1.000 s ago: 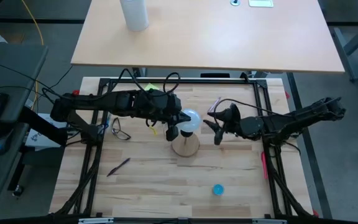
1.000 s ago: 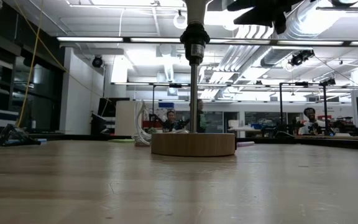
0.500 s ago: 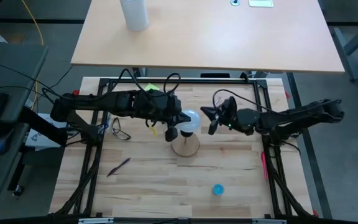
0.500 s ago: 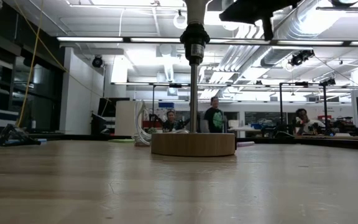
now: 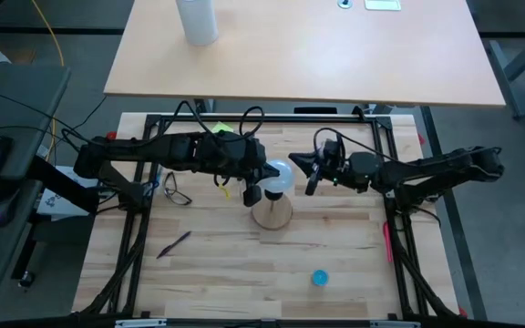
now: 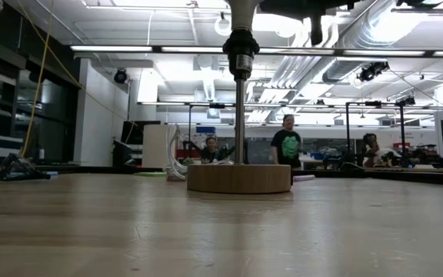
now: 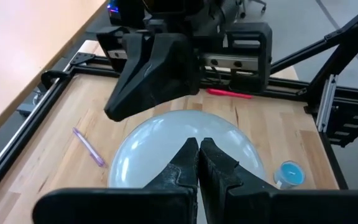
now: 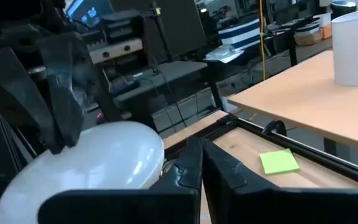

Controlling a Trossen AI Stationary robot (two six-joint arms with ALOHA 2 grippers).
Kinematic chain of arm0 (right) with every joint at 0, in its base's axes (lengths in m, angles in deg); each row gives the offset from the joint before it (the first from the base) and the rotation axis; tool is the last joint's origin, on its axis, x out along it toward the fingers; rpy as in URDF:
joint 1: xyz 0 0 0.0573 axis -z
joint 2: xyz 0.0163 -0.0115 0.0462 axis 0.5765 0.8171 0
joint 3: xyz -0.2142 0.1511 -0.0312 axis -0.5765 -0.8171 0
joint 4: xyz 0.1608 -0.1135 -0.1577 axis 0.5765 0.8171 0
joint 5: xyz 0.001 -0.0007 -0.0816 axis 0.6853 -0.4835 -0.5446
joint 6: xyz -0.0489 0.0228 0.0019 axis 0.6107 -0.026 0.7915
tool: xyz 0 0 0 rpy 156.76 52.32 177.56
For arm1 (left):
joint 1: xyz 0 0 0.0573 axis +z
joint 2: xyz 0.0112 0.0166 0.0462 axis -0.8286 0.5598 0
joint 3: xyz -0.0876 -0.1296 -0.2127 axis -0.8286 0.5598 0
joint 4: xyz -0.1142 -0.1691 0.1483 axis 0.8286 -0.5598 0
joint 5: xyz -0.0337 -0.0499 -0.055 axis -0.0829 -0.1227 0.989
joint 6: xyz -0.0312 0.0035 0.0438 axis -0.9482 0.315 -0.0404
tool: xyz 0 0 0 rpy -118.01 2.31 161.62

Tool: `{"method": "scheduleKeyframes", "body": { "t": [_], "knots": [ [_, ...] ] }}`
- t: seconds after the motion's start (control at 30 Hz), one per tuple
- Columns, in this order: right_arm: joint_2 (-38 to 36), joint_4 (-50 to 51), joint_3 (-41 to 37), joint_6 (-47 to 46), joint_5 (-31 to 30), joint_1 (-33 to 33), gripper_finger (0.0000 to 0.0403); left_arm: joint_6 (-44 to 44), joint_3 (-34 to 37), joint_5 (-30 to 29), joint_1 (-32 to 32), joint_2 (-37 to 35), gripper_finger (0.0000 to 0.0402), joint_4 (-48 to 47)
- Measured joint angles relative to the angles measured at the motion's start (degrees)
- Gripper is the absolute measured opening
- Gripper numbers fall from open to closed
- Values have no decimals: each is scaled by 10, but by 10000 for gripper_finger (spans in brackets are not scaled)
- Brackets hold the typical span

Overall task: Screw lightbulb
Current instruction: Insert the lightbulb into the lamp

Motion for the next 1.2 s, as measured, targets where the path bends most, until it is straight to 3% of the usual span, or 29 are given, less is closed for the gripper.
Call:
{"method": "scheduleKeyframes", "body": {
  "t": [0.23, 0.67, 0.87, 1.03, 1.2],
  "knots": [
    [0, -3, 0, -3, 2, -32, 0, -9, -1, 0, 0, 0, 0, -3],
    [-5, -7, 0, -16, -113, -150, 0, -9, -1, -21, 0, -1, 0, -8],
    [2, -2, 26, -18, -129, -181, 0, -8, -1, -23, 0, 0, 0, -6],
    [0, 83, 81, 2, -141, -223, 0, 1, -1, -22, 0, 0, 0, -7],
    [-13, 264, 157, 23, -254, -213, 0, 1, -1, -22, 0, 0, 0, -7]
  ]
}}
